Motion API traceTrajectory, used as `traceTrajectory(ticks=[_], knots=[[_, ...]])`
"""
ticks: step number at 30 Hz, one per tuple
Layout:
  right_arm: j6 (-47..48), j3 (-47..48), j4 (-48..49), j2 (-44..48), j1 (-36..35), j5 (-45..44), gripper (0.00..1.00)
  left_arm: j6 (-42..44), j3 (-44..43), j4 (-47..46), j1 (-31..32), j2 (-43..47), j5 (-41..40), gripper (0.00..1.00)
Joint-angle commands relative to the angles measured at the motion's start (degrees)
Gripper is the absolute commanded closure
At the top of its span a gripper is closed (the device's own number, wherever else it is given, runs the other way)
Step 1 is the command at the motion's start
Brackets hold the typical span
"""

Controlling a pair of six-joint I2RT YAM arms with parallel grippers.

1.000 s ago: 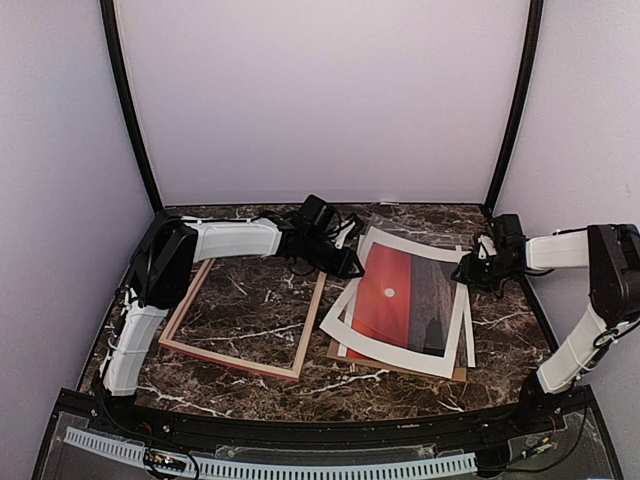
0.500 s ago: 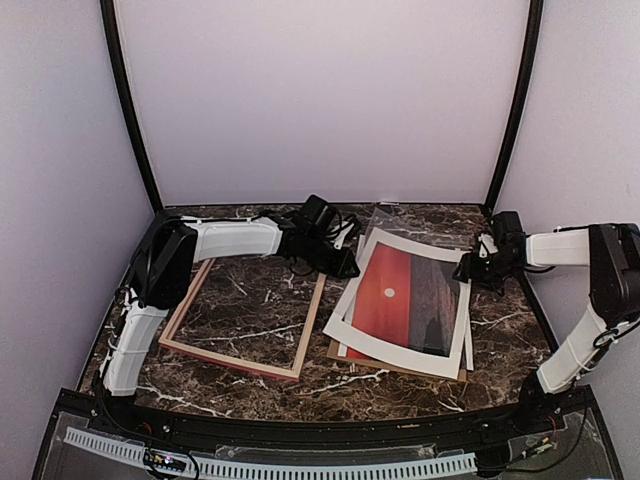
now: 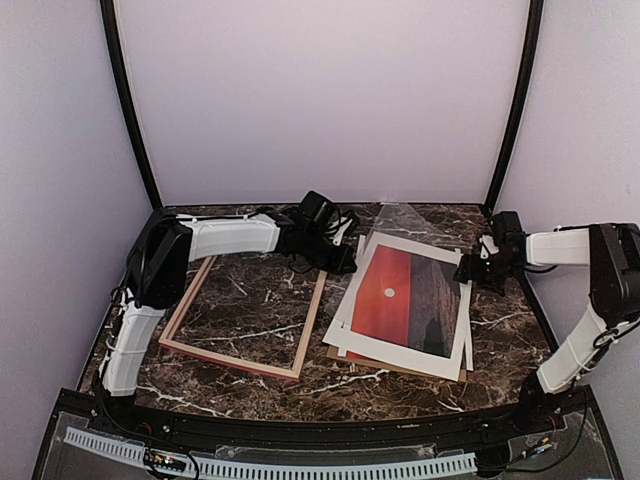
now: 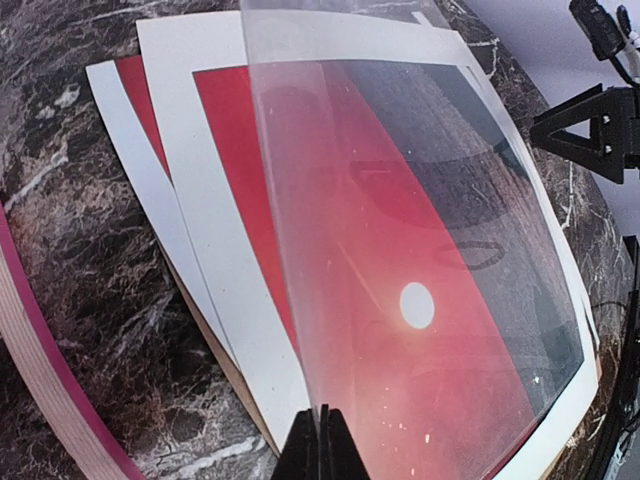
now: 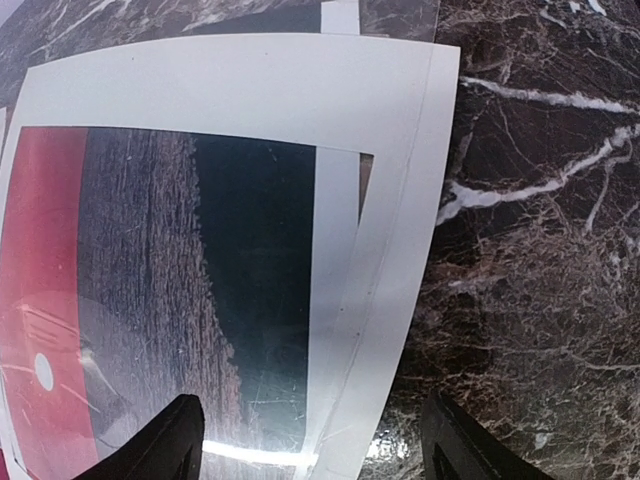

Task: Put the photo into the frame
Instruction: Pick up the glass panel from the mat board, then pass from the left arm to the right

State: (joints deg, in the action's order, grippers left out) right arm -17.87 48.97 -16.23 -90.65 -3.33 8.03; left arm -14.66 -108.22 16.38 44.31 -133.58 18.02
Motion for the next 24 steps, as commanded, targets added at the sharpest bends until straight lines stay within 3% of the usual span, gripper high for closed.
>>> traceTrajectory(ticks=[1, 12, 20, 24], knots=[[-0.1, 1.6, -0.2, 1.5, -0.3, -0.9, 0.22, 0.1, 1.0, -0.8, 0.4, 6.3, 1.1, 1.0], [-0.8, 2.5, -1.4, 8.6, -0.5, 6.1, 0.11, -2.4, 9.9, -2.5, -2.6, 17.6, 6.6, 1.0], [-1.7, 4.3, -1.1, 11.2, -2.4, 10.0, 0.12, -1.8, 20.4, 1.8, -8.4, 31.1, 13.2, 1.0], [-3.3, 3.5, 3.4, 9.7, -4.5, 16.2, 0.13, -2.6, 26.9, -2.9, -10.5, 37.6, 15.9, 1.0]])
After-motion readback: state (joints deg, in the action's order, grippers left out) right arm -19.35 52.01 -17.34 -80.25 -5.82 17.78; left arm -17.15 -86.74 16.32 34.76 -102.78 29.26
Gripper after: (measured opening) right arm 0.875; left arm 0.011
